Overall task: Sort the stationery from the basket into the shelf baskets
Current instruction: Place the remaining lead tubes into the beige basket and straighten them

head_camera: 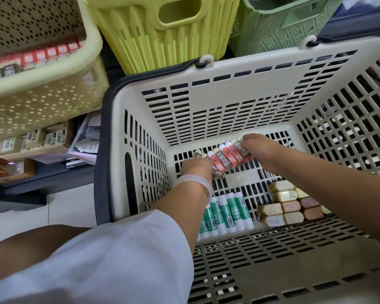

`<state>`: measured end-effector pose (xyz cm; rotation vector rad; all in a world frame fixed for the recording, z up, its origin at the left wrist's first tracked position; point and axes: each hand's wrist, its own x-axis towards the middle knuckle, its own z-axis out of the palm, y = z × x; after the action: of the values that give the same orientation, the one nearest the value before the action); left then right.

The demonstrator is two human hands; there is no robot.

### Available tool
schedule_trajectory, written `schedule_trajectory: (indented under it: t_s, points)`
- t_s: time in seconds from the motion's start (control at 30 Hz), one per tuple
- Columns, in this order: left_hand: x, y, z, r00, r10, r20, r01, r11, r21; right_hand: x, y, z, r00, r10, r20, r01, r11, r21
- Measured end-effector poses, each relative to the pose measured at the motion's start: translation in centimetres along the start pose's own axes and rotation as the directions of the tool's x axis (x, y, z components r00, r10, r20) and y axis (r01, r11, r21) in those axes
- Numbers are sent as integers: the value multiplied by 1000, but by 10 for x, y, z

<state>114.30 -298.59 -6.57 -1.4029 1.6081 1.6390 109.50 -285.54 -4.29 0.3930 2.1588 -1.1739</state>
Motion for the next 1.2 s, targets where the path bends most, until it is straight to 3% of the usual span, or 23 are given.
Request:
schedule_trajectory:
  t_s: [0.07,0.33,0.53,0.67,0.8,0.87,0.93,1.1,1.2]
  points:
    - [5,-1,3,1000,-1,17,1,1000,7,-1,0,0,1000,-3,6,3,1000,4]
    - [-7,1,0,994,-11,105,35,972,-231,-1,2,-3,1000,4,10,-4,998,56]
    - [-12,6,0,987,-16,157,45,983,-177,-3,2,-5,1000,7,1,-7,991,133]
    - [-13,10,0,988,-18,153,41,987,-153,-2,4,-8,1000,-4,27,2,997,74]
    - [-15,14,1,999,46,29,-43,993,-114,-6,2,-17,999,10,39,-5,992,-127]
    - [-19,21,1,995,100,-10,-100,989,-111,-11,-7,-20,998,-71,4,69,968,-241]
    - [-30,31,-1,991,123,46,-114,979,-169,-23,-25,-21,972,-235,2,223,917,-330]
    - [-60,43,-16,942,215,259,-124,937,-326,-67,-63,-7,875,-451,178,481,852,-205]
    - [-79,44,-37,922,229,313,-88,910,-406,-94,-75,3,764,-617,191,629,644,-435]
